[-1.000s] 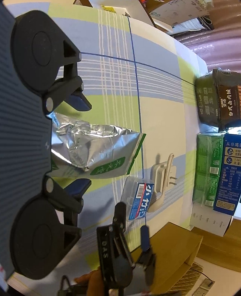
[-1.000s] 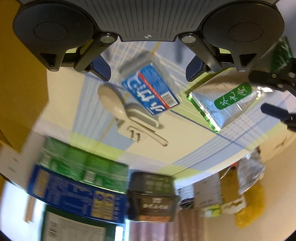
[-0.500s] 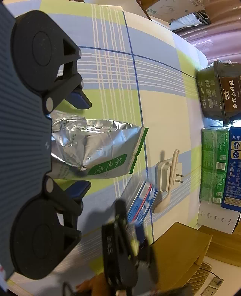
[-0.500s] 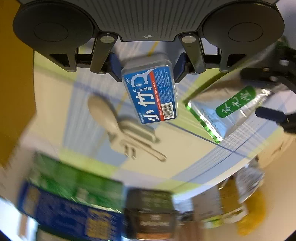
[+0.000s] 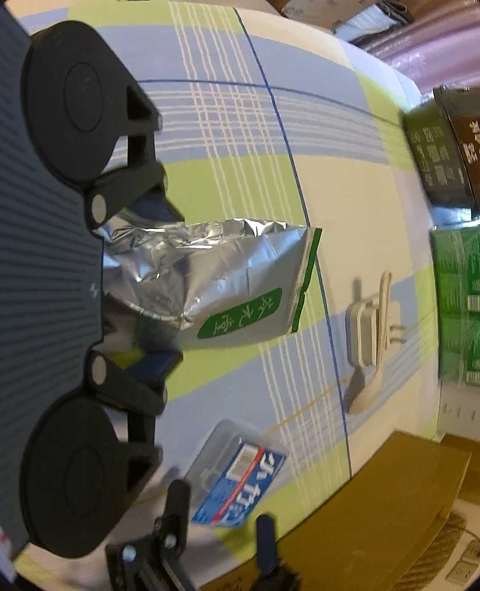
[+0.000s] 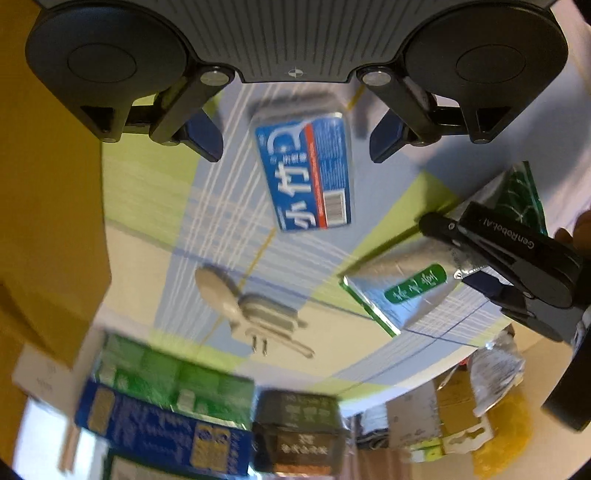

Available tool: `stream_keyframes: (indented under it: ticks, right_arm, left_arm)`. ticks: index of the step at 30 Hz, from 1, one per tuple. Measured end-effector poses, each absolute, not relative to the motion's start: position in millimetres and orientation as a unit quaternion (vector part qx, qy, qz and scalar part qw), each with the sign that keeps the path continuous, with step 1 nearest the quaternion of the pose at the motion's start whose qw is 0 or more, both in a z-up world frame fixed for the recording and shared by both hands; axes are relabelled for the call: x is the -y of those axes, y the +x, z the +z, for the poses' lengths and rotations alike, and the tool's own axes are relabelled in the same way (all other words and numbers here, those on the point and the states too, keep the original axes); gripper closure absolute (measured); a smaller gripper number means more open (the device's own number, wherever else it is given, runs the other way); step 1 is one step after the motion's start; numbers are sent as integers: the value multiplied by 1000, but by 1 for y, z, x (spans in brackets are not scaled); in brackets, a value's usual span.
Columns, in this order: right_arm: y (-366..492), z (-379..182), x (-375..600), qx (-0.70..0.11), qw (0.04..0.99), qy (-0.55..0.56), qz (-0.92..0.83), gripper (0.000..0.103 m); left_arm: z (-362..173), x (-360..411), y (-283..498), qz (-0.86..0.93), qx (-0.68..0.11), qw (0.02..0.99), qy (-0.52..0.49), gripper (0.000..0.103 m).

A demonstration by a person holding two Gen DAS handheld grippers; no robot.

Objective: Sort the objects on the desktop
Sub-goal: 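Grasp the blue floss-pick box with the right tool while the left holds the foil bag, then carry the foil bag and blue box over the cardboard box with both tools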

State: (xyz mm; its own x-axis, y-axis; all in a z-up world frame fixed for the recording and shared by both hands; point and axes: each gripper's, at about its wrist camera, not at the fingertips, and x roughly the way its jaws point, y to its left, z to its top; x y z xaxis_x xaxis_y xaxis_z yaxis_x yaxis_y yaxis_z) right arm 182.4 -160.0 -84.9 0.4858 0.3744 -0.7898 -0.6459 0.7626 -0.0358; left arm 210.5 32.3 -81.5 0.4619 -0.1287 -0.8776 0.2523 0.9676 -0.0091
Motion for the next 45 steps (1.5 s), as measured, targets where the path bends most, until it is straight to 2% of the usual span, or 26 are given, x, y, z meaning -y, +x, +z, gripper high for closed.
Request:
stream_keyframes:
  ticks: [4,6,8,14,16,18,20,21,27,45]
  right_arm:
    - [188,-90,155,-408,843,-160,313,19]
    - [192,-94,152,-410,840,-160,316,19]
    - [196,-96,151,-412,839,-162,316,19]
    - [205,-103,149,-419,836,-159,316,22]
    - [205,-105,148,-421,834,-158,320,26]
    - [205,-104,147,-424,831,-155,324,36]
    - [203,-102,146,-425,830,-152,328,46]
    - [202,-101,146,-426,830,-151,327,47]
    - [201,-95,155,-430,842,-107,309,48]
    - [154,-78,202,-426,869,-44,248,48]
  left_arm:
    - [-77,-30,204,-129,-513,847,58,50]
    - [-79,-26,205,-131,-514,845,67,36]
    - [-82,-22,208,-129,-514,843,86,31]
    - [-85,-19,213,-127,-512,846,77,26]
    - [-85,-19,212,-127,-511,847,76,29]
    - [-82,-20,210,-129,-510,847,74,43]
    - [-80,-21,208,-134,-509,848,66,51]
    - [-79,-21,207,-134,-510,847,65,52]
    - [-74,-18,194,-138,-510,847,62,58]
    - [-57,12,157,-137,-505,851,55,59]
